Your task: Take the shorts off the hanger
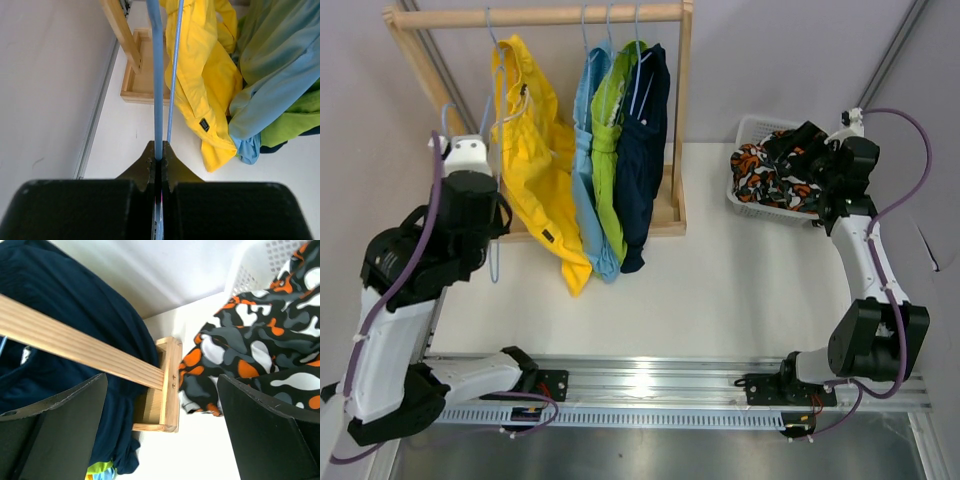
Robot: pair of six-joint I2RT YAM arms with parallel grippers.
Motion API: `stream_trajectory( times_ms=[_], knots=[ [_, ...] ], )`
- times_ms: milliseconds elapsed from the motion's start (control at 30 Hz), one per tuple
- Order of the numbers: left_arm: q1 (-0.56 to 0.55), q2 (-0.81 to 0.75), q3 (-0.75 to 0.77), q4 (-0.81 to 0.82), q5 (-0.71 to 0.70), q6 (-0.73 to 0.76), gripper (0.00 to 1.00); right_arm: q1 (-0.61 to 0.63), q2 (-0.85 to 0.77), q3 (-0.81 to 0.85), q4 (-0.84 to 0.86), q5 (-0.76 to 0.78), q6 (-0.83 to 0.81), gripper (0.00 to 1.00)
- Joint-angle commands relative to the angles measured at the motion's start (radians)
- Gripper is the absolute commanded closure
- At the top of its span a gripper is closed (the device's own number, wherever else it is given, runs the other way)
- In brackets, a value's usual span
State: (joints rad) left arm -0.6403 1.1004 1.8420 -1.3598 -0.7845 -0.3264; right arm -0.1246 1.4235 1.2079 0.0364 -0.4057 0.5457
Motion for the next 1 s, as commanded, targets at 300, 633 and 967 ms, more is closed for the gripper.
stream_trajectory(
  times_ms=[300,633,967],
  knots=[
    [0.021,-0.082,0.063,-0.074,-0.097,-0.026,1.0,0.022,-0.116,-0.119,-0.023,-0.024,-0.061,0.01],
    [0.267,0.067,-0.01,0.215,0.204,0.13,1.0,0.04,-0.149,-0.163,-0.024,-0.035,-0.059,0.01],
    [0.427,0.387,0.295,0.311,0.357,0.194,1.0,0.066,-0.189,-0.215,-0.032,-0.051,-0.073,0.01]
  ],
)
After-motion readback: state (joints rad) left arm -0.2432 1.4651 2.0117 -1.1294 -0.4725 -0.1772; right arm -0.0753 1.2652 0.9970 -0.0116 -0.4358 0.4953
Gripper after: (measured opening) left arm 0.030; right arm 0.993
